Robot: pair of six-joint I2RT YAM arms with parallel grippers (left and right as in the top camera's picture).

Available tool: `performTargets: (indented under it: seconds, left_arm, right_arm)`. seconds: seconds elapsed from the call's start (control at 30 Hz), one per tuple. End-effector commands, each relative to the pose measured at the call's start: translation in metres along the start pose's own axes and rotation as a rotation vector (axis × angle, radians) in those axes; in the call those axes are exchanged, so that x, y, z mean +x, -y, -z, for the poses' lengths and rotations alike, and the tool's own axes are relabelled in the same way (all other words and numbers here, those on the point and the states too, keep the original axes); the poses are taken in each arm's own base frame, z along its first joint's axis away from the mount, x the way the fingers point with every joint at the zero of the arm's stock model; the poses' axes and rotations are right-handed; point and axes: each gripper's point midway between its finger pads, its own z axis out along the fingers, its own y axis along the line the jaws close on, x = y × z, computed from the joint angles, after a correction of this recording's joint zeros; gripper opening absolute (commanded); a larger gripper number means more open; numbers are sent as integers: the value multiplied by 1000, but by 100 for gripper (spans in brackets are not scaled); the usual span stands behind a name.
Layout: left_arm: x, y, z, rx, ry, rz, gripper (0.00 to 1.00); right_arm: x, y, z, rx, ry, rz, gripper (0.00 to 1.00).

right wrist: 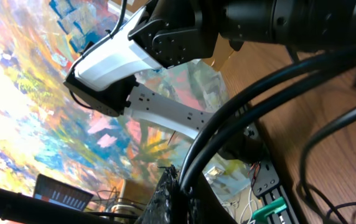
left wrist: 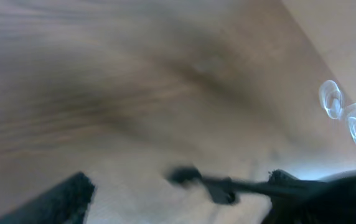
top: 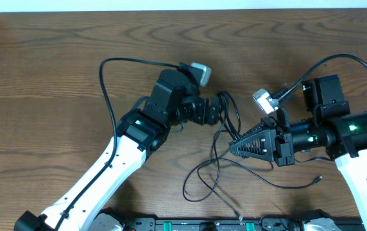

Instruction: Untangle cables

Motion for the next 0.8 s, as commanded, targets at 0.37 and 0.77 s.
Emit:
performTargets:
  seconds: [0.37,0.77]
  left_arm:
    - [-56,-141,54,-658,313,183,83]
    - [-52,-193,83,-779,314,268,84]
  right_arm:
    - [4,-2,-2,6,-12,-45,2]
    - [17,54,9,349,-44,-264,2]
